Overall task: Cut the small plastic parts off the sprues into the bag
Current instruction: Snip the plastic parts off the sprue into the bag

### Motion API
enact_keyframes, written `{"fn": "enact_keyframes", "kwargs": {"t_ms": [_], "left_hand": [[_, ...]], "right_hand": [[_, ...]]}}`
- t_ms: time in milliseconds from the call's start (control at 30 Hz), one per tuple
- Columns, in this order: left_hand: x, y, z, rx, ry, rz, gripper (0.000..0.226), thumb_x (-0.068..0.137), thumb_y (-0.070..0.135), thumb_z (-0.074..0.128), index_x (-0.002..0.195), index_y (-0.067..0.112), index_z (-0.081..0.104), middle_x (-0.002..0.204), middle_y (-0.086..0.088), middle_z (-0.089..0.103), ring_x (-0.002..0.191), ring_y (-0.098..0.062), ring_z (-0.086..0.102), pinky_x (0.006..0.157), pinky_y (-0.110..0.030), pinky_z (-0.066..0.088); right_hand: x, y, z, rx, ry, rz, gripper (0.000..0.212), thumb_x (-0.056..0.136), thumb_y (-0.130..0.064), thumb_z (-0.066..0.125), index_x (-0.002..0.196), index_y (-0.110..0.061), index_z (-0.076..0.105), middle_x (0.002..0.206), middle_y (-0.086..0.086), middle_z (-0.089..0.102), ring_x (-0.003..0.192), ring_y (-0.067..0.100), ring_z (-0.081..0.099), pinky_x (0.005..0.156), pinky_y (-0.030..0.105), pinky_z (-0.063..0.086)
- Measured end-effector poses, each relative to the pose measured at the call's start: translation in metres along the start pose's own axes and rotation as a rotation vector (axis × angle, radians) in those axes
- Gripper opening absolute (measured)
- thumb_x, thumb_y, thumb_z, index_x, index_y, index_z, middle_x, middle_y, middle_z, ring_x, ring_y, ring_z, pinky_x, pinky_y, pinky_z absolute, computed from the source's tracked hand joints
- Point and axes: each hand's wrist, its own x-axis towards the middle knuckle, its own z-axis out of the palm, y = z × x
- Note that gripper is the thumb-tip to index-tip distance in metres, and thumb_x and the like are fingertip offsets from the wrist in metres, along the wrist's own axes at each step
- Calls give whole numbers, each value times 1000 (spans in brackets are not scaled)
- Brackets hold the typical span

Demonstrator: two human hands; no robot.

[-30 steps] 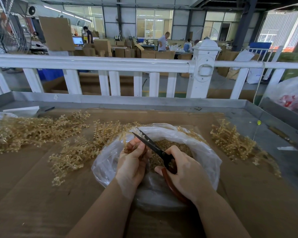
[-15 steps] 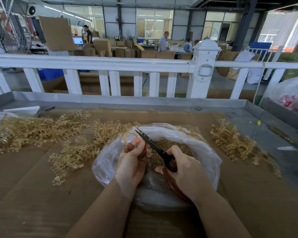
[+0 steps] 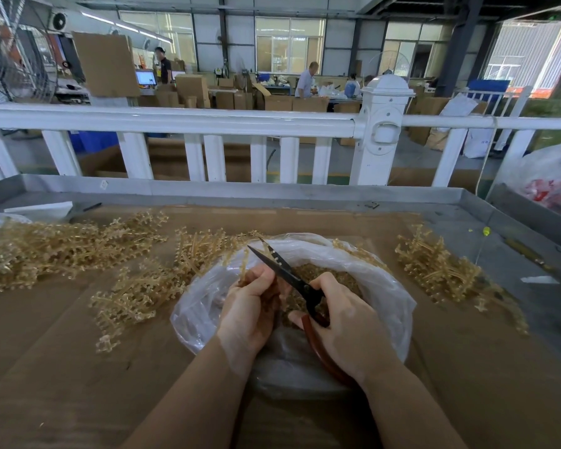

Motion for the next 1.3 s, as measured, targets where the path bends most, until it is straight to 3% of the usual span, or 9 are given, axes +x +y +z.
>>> {"fn": "enact_keyframes", "kwargs": {"t_ms": [167, 433, 567, 633, 733, 833, 967, 1133, 1300], "left_hand": [[-2, 1, 4, 12, 16, -18, 14, 92, 2, 51, 80, 9, 51, 74, -9, 54, 57, -17, 57, 68, -29, 48], [-1, 0, 4, -16, 69, -34, 5, 90, 4, 55, 87, 7, 55, 75, -8, 61, 56, -16, 64, 53, -26, 54], [0, -2, 4, -19, 119, -4, 10, 90, 5, 56, 100, 4, 58, 91, -14, 63, 84, -26, 64, 86, -41, 53], [1, -1, 3, -35, 135, 6, 8, 91, 5, 56, 97, 4, 60, 92, -14, 65, 88, -26, 63, 94, -42, 50], [4, 0, 1, -40, 134, -1, 6, 92, 3, 55, 91, 7, 59, 86, -10, 67, 81, -20, 65, 84, -34, 53], [6, -1, -1, -55, 113, -2, 9, 93, 2, 53, 99, 5, 58, 92, -12, 66, 85, -22, 64, 87, -35, 53], [5, -1, -1, -28, 92, -6, 11, 93, 2, 50, 86, 7, 57, 76, -10, 67, 66, -18, 67, 62, -30, 58], [3, -1, 0, -16, 113, 8, 21, 94, 0, 48, 77, 10, 54, 71, -8, 67, 68, -19, 65, 86, -38, 50], [2, 0, 1, -11, 115, 7, 21, 94, 1, 49, 76, 10, 53, 61, -5, 66, 53, -13, 64, 57, -25, 55]], "right_hand": [[1, -1, 1, -45, 7, -7, 36, 86, -50, 59, 109, -23, 51, 98, -9, 63, 87, 6, 59, 72, 11, 39], [1, 0, 4, -92, 1, -9, 35, 87, -48, 58, 109, -23, 48, 93, -8, 65, 82, 6, 62, 69, 16, 49], [2, 2, 4, -75, 9, -11, 40, 83, -55, 56, 106, -24, 50, 88, -9, 64, 75, 4, 59, 61, 9, 41], [1, 2, 4, -75, 3, -12, 40, 82, -58, 55, 105, -26, 48, 87, -10, 64, 73, 2, 57, 57, 4, 34], [0, 4, 5, -63, 19, -20, 39, 81, -60, 54, 103, -28, 49, 87, -11, 65, 74, 2, 58, 61, 5, 36], [1, 3, 5, -54, 44, -19, 38, 80, -59, 54, 101, -28, 50, 86, -12, 65, 73, 1, 57, 60, 3, 35], [0, 0, 6, -70, 55, -22, 36, 81, -58, 56, 98, -27, 50, 85, -13, 61, 72, 0, 53, 58, 3, 31], [0, -4, 6, -93, 47, -22, 36, 83, -57, 56, 98, -25, 48, 83, -12, 58, 73, 3, 52, 61, 8, 33], [1, -5, 6, -105, 41, -8, 34, 85, -51, 60, 103, -23, 51, 88, -8, 62, 77, 7, 58, 65, 11, 41]]}}
